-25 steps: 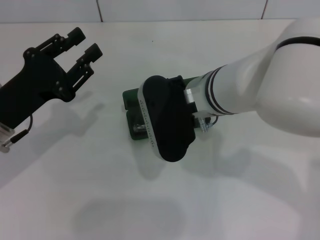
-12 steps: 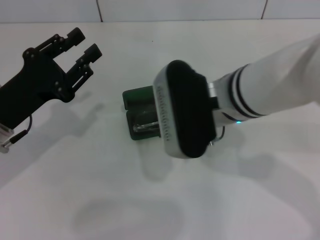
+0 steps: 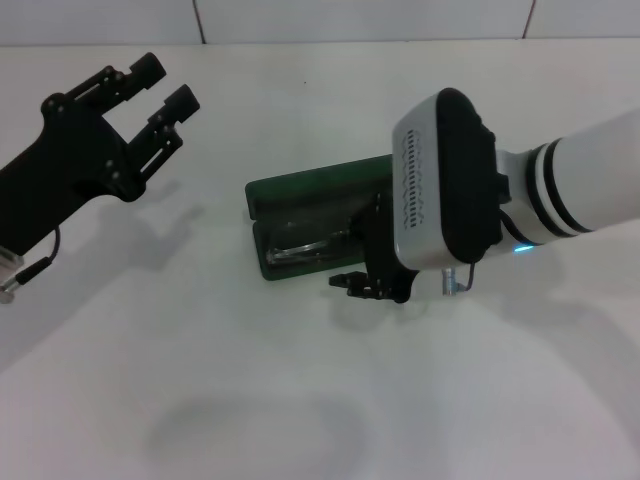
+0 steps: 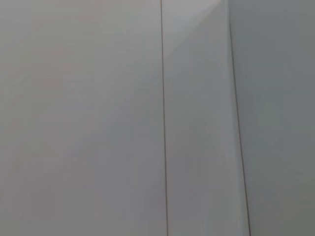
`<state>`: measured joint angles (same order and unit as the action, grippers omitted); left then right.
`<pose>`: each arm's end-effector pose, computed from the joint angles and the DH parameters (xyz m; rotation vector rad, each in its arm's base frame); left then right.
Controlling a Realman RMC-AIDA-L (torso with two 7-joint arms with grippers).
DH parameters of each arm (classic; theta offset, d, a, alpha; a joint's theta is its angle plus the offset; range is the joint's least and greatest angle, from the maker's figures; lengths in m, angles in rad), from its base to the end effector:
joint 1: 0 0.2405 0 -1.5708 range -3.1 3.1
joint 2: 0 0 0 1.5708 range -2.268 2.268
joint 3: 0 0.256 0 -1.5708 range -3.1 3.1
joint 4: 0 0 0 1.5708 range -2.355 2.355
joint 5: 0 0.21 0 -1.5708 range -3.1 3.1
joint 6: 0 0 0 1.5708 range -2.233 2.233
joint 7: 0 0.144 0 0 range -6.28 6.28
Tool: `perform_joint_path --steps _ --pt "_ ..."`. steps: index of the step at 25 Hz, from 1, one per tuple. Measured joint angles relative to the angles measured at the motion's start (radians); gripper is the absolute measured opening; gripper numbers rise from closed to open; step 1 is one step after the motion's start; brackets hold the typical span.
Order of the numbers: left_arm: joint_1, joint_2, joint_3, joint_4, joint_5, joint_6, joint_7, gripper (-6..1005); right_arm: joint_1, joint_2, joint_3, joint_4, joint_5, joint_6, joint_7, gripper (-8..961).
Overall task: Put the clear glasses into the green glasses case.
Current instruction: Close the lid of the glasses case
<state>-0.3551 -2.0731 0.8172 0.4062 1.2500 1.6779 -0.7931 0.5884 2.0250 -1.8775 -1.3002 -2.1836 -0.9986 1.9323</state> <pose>-0.2721 0.2921 0.0239 -2.1359 -0.2215 -1.2164 0.1157 0.3379 -0.0901 -2.8738 -0.3022 -0.1585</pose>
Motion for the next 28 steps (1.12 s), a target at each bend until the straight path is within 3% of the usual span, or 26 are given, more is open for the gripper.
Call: perform_joint_path --steps 5,6,9,12,19,23,28 --pt "-0.008 0.002 -0.002 0.000 -0.008 -0.028 -0.004 446 -0.042 -0.003 0.042 0.020 0.119 0.002 -0.094 405" --pt "-0.010 0.002 -0.002 0.000 -0.009 -0.043 -0.005 446 -0.108 -0.004 0.142 0.040 0.262 -0.050 -0.246 406" --pt "-0.022 -0.001 -0.003 0.000 -0.016 -0.101 -0.014 445 -0.158 -0.005 0.245 0.099 0.400 -0.127 -0.389 411" --pt "-0.041 -0.002 -0.003 -0.003 -0.025 -0.153 -0.026 445 -0.201 -0.006 0.439 0.266 0.571 -0.269 -0.581 415" --pt "-0.101 -0.005 0.007 -0.005 0.003 -0.246 -0.066 445 -0.200 -0.016 0.874 0.682 0.646 -0.596 -0.935 426" --pt "-0.151 -0.005 0.008 0.001 0.071 -0.318 -0.147 445 -0.203 -0.014 0.973 0.801 0.649 -0.649 -1.108 432" --pt "-0.212 -0.007 0.008 0.002 0.134 -0.410 -0.225 445 -0.195 -0.007 0.980 0.856 0.657 -0.619 -1.190 440"
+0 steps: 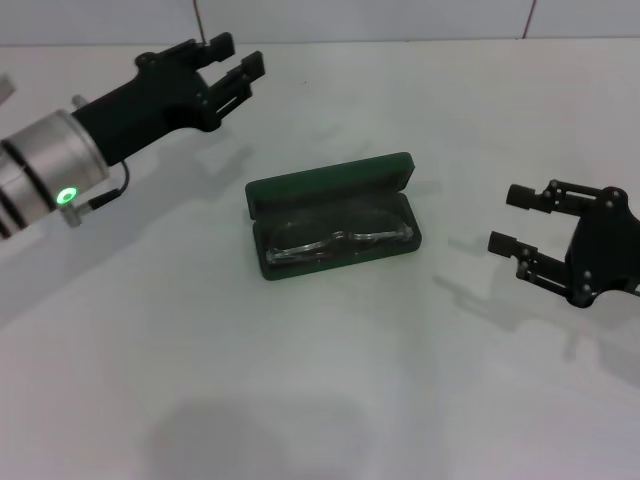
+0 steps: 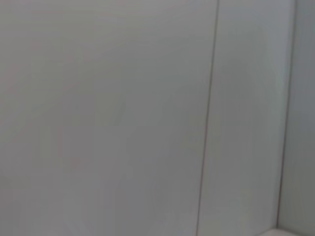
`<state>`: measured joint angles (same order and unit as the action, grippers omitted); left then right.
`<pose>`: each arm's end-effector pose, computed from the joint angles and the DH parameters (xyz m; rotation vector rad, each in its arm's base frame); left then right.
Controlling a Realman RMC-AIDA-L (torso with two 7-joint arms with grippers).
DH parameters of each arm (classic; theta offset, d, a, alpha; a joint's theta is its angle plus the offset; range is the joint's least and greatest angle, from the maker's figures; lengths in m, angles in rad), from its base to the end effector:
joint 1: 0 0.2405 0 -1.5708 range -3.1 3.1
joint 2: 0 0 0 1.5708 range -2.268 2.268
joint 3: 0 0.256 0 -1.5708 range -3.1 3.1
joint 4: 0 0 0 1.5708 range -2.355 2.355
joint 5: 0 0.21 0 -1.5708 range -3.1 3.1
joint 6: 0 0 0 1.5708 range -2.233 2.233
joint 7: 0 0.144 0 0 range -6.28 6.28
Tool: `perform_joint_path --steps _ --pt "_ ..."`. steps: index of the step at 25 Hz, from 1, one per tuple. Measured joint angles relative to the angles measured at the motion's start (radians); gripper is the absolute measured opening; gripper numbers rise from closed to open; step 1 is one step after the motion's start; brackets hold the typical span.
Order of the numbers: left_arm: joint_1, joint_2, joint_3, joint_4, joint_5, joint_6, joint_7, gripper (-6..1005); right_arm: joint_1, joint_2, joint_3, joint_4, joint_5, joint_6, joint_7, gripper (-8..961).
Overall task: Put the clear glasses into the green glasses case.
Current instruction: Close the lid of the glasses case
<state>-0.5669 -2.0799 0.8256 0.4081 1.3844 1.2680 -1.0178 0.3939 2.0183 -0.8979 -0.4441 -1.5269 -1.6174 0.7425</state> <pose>-0.2478 0.3741 -0.0059 -2.2549 -0.5029 -0.9670 0.2796 0.2920 0.0024 -2.5064 0.0590 0.9215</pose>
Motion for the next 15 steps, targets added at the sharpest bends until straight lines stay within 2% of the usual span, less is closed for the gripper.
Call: perform_joint_path --steps 2,6,8,12,15 --pt "-0.031 -0.001 0.001 0.000 0.027 -0.050 -0.034 445 0.001 0.001 0.000 0.002 0.005 0.009 0.004 443" --pt "-0.122 -0.004 0.006 -0.006 0.154 -0.204 -0.171 444 0.014 0.003 0.002 0.012 0.019 0.034 0.031 585" --pt "-0.153 -0.005 0.028 -0.007 0.217 -0.251 -0.238 444 0.039 -0.003 -0.003 0.017 0.024 0.029 0.095 656" --pt "-0.177 -0.007 0.111 -0.004 0.253 -0.294 -0.289 444 0.047 -0.007 0.017 0.009 0.034 0.018 0.145 702" --pt "-0.173 -0.008 0.147 0.000 0.250 -0.297 -0.290 444 0.043 -0.007 0.076 0.014 0.069 0.017 0.157 736"
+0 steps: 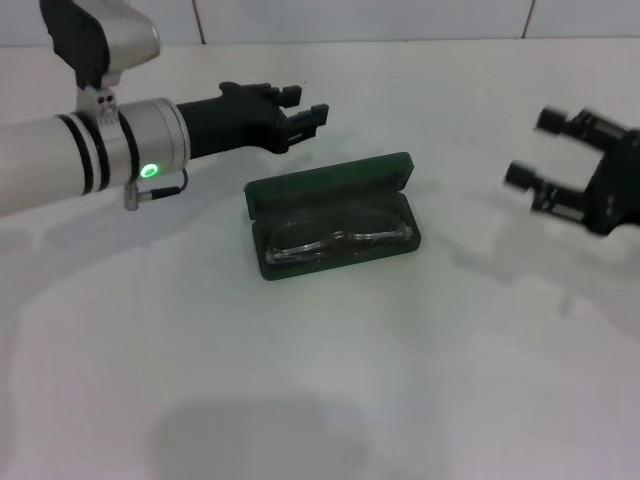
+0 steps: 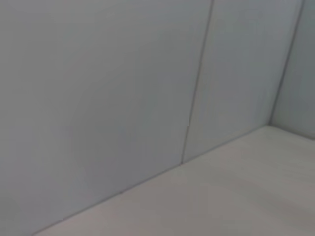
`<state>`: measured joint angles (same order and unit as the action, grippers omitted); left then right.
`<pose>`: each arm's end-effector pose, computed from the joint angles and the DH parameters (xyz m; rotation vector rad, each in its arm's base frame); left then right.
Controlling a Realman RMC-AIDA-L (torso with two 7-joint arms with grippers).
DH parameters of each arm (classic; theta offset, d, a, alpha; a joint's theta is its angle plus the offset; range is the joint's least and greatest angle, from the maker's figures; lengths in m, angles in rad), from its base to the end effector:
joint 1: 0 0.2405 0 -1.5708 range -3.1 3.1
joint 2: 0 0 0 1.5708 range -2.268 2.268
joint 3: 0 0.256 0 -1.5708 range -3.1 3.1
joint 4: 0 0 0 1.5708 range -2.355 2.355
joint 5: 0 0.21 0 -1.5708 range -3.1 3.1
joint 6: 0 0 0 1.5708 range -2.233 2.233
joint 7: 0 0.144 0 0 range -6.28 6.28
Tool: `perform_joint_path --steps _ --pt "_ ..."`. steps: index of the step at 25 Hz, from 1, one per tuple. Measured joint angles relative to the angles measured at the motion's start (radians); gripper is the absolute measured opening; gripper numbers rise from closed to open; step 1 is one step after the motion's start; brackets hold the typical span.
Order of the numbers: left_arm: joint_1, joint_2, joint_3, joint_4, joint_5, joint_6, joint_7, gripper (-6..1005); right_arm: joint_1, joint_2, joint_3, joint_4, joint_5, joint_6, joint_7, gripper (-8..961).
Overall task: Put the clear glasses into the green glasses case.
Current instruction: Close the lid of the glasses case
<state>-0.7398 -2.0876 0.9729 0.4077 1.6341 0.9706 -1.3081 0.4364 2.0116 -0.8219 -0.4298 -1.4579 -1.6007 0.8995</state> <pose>-0.2191 0.4119 -0.0517 -2.4702 -0.6499 -0.5954 0.2712 0.3151 0.0215 -2.3907 0.2432 1.0429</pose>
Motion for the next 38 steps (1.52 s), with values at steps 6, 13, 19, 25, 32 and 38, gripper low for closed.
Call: perform_joint_path --steps 6,13,19,25,32,38 --pt "0.008 0.000 0.022 -0.005 0.004 0.001 0.000 444 0.003 0.000 0.040 0.003 0.044 0.003 0.036 770" --pt "0.040 -0.002 0.088 0.000 0.001 0.019 -0.014 443 0.028 0.000 0.034 0.003 0.043 0.016 0.047 770" --pt "0.085 0.000 0.089 0.037 0.004 0.090 -0.020 443 0.034 -0.001 0.032 0.002 0.039 0.034 0.058 770" --pt "0.144 -0.001 0.088 0.088 0.001 0.168 -0.014 443 0.037 0.001 0.031 0.003 0.038 0.039 0.061 770" --pt "0.177 0.000 0.100 0.104 0.003 0.203 0.003 443 0.040 0.004 0.031 0.004 0.037 0.064 0.067 769" --pt "0.189 -0.001 0.153 0.102 -0.004 0.205 0.032 442 0.042 0.005 0.030 0.005 0.037 0.078 0.073 769"
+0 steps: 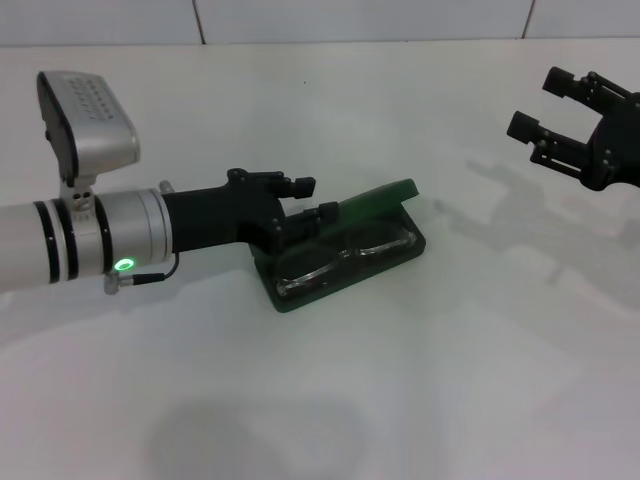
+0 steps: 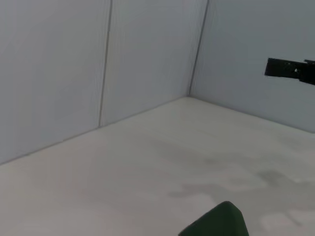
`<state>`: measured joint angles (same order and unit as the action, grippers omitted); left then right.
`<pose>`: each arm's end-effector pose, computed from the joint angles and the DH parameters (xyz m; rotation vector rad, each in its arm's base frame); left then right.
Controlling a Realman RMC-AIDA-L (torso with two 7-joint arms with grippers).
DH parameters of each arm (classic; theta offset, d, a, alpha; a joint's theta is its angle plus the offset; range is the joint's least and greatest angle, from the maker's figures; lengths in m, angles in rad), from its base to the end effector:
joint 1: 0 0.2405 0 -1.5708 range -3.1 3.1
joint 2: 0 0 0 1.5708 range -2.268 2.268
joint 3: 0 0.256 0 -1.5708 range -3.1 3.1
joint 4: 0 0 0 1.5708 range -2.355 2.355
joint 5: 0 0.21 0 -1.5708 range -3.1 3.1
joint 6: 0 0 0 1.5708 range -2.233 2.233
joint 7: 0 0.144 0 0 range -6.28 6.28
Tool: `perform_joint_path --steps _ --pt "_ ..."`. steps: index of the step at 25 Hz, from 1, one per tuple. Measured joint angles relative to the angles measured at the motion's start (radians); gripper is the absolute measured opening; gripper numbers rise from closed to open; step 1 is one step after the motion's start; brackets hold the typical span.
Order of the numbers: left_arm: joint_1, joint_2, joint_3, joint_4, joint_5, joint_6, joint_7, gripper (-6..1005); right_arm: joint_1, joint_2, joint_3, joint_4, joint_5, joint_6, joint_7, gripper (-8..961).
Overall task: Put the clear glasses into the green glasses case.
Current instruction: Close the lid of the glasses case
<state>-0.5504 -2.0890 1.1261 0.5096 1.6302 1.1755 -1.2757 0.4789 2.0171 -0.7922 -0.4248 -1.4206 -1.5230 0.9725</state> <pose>-0.2479 0.3490 -0.0612 -2.6657 -0.5943 -0.6080 0.2648 0.3375 0.0263 -2.3161 0.3423 1.0606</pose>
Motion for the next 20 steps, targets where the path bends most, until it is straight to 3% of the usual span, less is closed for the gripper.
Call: perform_joint_path --steps 20 --pt "0.012 0.005 0.044 0.005 0.014 0.015 -0.004 441 0.001 -0.002 -0.002 0.009 0.000 0.028 0.000 769"
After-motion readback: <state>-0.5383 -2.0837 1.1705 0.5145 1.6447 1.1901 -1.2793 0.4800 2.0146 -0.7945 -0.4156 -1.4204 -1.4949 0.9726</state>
